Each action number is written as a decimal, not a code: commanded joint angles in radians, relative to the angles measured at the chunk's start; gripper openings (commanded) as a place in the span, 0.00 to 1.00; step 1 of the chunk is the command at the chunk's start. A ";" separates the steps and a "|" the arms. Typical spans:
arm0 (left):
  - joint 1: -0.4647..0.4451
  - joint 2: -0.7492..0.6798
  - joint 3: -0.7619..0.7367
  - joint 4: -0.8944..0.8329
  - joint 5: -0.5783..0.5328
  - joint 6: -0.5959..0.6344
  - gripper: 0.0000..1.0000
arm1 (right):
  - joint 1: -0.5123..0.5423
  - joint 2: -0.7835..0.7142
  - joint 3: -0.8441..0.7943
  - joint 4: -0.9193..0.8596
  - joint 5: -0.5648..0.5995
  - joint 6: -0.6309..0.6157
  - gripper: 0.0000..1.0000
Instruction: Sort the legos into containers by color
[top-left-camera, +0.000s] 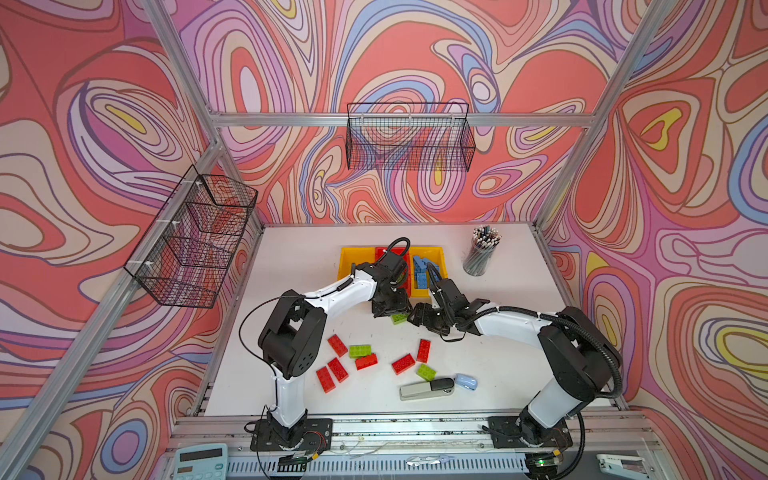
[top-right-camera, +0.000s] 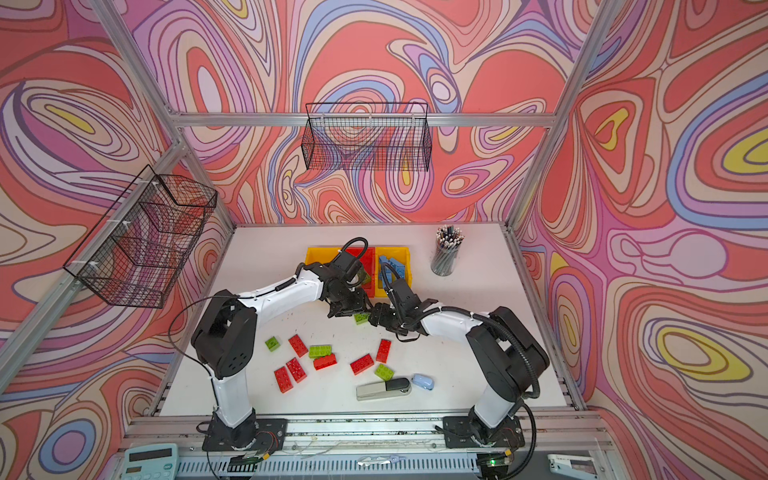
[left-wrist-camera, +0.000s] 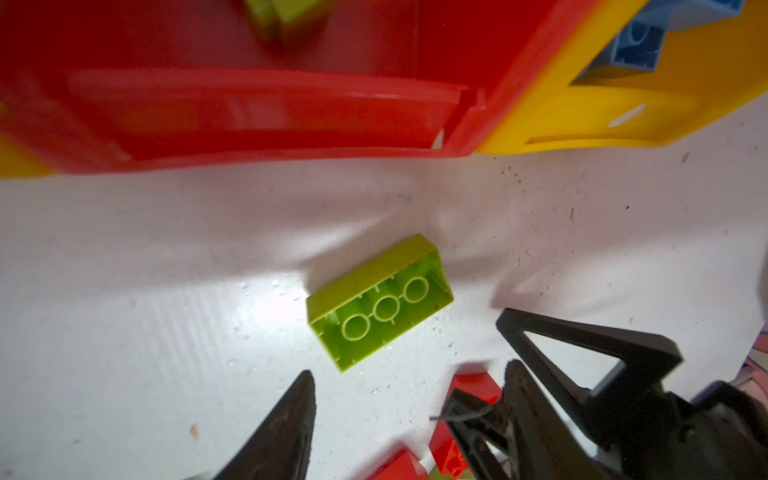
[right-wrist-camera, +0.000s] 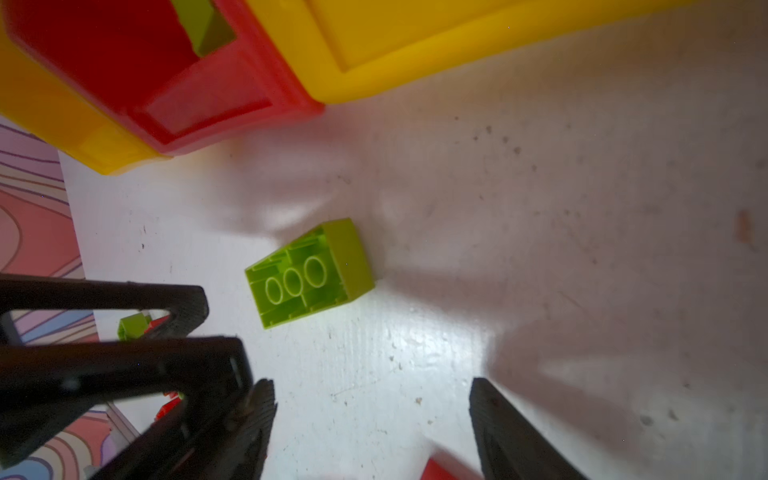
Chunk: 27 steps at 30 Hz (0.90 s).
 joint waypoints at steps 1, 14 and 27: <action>0.045 -0.111 -0.119 -0.090 0.019 -0.018 0.57 | 0.014 0.025 0.116 -0.033 0.085 -0.104 0.81; 0.168 -0.398 -0.401 -0.111 -0.074 -0.021 0.57 | 0.135 0.298 0.423 -0.257 0.246 -0.170 0.90; 0.187 -0.567 -0.428 -0.173 -0.225 0.048 0.59 | 0.161 0.270 0.465 -0.398 0.357 -0.214 0.95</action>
